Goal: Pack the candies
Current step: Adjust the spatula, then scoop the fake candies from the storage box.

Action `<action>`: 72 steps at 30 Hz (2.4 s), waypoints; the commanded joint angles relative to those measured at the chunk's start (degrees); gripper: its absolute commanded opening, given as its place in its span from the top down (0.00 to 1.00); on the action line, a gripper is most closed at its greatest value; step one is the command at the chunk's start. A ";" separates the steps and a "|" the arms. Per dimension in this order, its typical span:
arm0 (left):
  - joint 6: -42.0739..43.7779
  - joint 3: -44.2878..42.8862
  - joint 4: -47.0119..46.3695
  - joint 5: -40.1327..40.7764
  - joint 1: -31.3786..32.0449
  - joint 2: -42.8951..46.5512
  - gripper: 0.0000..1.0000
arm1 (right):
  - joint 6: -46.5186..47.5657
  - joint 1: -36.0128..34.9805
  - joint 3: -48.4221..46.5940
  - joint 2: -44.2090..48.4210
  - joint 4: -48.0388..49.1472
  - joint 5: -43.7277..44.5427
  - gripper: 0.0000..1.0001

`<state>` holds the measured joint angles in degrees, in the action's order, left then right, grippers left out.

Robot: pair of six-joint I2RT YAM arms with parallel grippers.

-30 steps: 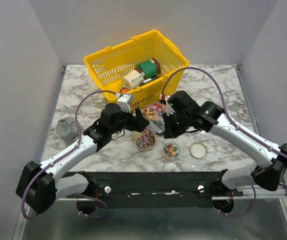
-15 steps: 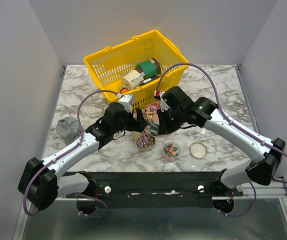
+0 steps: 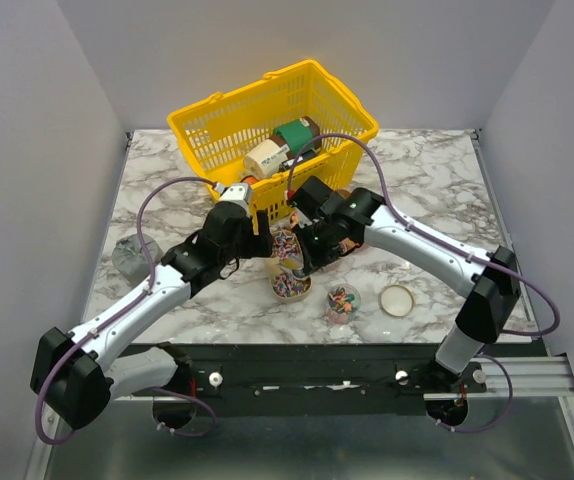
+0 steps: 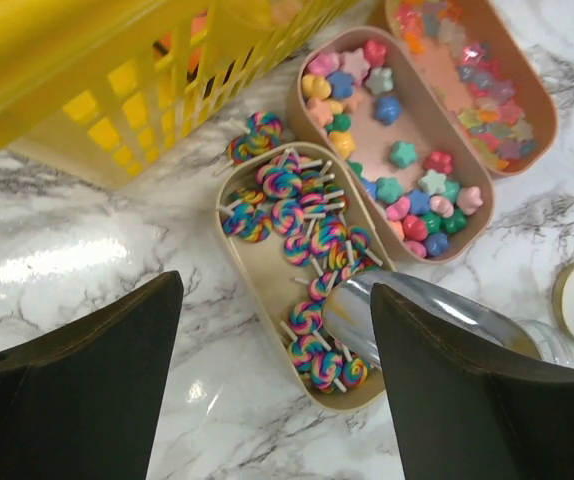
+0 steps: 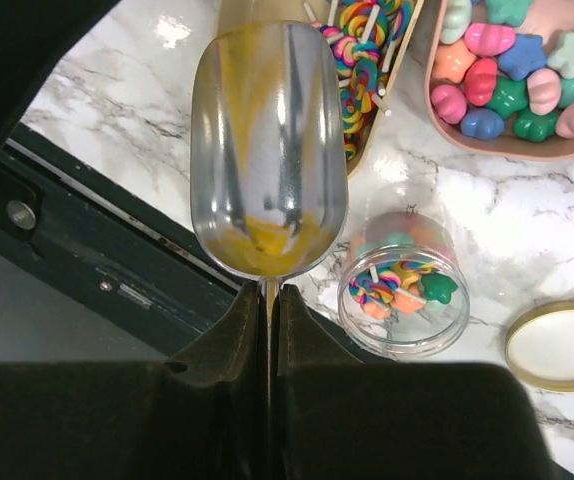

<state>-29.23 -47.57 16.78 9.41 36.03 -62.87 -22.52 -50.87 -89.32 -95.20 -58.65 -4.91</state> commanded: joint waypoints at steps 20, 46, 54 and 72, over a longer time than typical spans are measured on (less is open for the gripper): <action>-4.69 1.69 1.33 -7.03 -0.26 -12.53 0.32 | 0.11 -1.42 -3.15 -12.20 -4.02 11.23 0.99; -7.32 5.82 -2.62 -3.53 -0.26 -7.27 0.45 | 3.71 -4.15 10.22 1.34 15.07 19.51 0.99; -9.35 8.98 -3.42 -2.38 -0.26 -3.57 0.39 | 5.30 -4.15 5.30 -2.27 3.82 12.91 0.99; -13.92 15.23 -16.50 -3.61 0.88 -6.38 0.37 | 9.95 -4.06 -9.55 -15.18 -13.51 6.22 0.99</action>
<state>-41.78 -33.50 6.35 5.32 36.14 -67.79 -14.90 -55.00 -94.83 -105.58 -71.11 2.02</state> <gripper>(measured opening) 0.633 0.147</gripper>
